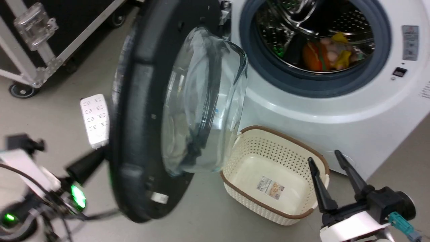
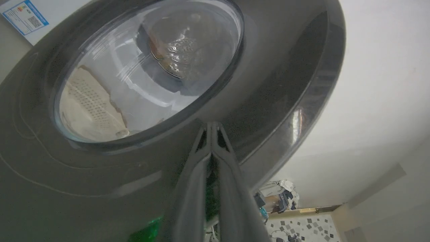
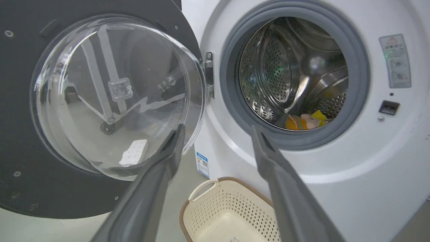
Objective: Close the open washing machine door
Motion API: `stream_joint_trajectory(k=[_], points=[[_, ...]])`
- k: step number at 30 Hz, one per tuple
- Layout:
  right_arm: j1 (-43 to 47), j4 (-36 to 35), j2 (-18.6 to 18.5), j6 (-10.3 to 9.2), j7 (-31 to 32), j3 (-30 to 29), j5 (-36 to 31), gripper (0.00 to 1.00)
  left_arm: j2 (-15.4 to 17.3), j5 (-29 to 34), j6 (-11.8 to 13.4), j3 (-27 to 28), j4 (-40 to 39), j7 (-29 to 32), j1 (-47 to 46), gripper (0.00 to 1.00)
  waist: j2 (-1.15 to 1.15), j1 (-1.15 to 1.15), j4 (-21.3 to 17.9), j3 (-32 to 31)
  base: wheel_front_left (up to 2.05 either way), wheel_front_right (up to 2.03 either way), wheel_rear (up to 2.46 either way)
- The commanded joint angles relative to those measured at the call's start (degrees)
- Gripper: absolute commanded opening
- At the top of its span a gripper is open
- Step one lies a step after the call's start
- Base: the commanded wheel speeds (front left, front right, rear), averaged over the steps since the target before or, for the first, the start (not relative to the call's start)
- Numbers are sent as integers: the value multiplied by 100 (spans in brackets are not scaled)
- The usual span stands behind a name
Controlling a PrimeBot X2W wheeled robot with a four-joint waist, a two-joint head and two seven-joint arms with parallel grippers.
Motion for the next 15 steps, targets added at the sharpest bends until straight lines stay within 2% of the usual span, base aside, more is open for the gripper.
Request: stream_joint_trajectory(k=[1,2,6,10,15], points=[[73,-20,6,5,-26,-52,-19,100,-108,-60,-2,-104,-120,31,185,0,0,1,-90,-27,0,0,0],[88,-21,6,5,-26,-132,-44,100,-230,-160,30,-334,-330,-33,438,0,0,1,-189,-45,0,0,0],[75,-41,6,5,-26,-261,-74,100,-289,-391,67,-779,-604,-282,776,0,0,1,-383,-22,0,0,0],[-8,-55,6,5,-26,-380,-113,100,-295,-1041,75,-1512,-777,-957,1105,0,0,1,-764,66,0,0,0],[-99,-63,6,5,-26,-635,-41,100,-297,-1296,-60,-2377,-811,-1743,1318,0,0,1,-1371,251,0,0,0]])
